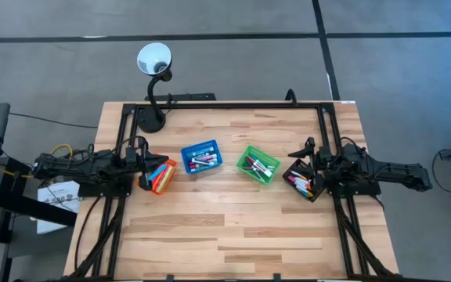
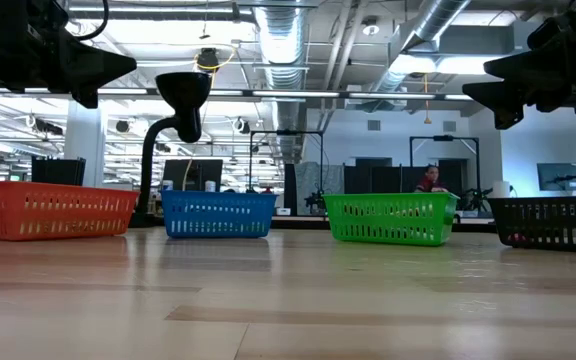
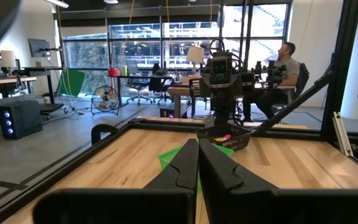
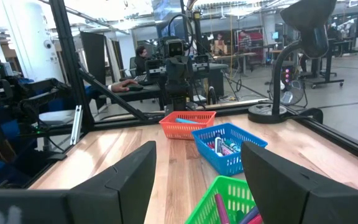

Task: Pick & Place Markers
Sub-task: Return to Home Position

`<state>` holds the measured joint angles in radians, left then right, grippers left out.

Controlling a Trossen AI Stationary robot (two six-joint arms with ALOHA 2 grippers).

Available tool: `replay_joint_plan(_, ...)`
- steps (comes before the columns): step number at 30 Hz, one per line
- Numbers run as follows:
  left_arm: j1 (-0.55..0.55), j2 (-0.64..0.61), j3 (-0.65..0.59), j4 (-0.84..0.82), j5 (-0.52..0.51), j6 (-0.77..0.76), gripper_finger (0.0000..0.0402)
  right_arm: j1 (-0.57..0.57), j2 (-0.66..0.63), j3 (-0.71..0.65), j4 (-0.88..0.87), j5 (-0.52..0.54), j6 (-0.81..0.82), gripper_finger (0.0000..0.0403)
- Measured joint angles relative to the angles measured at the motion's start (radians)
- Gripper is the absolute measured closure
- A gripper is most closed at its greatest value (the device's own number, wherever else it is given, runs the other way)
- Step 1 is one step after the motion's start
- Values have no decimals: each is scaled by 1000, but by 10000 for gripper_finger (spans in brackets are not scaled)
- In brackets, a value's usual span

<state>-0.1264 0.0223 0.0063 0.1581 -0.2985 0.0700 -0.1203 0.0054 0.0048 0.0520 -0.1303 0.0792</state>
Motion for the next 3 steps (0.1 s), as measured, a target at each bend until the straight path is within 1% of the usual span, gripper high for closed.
replay_joint_plan(3,0,0,0,0,0,0,392,0,0,0,0,0,0,178)
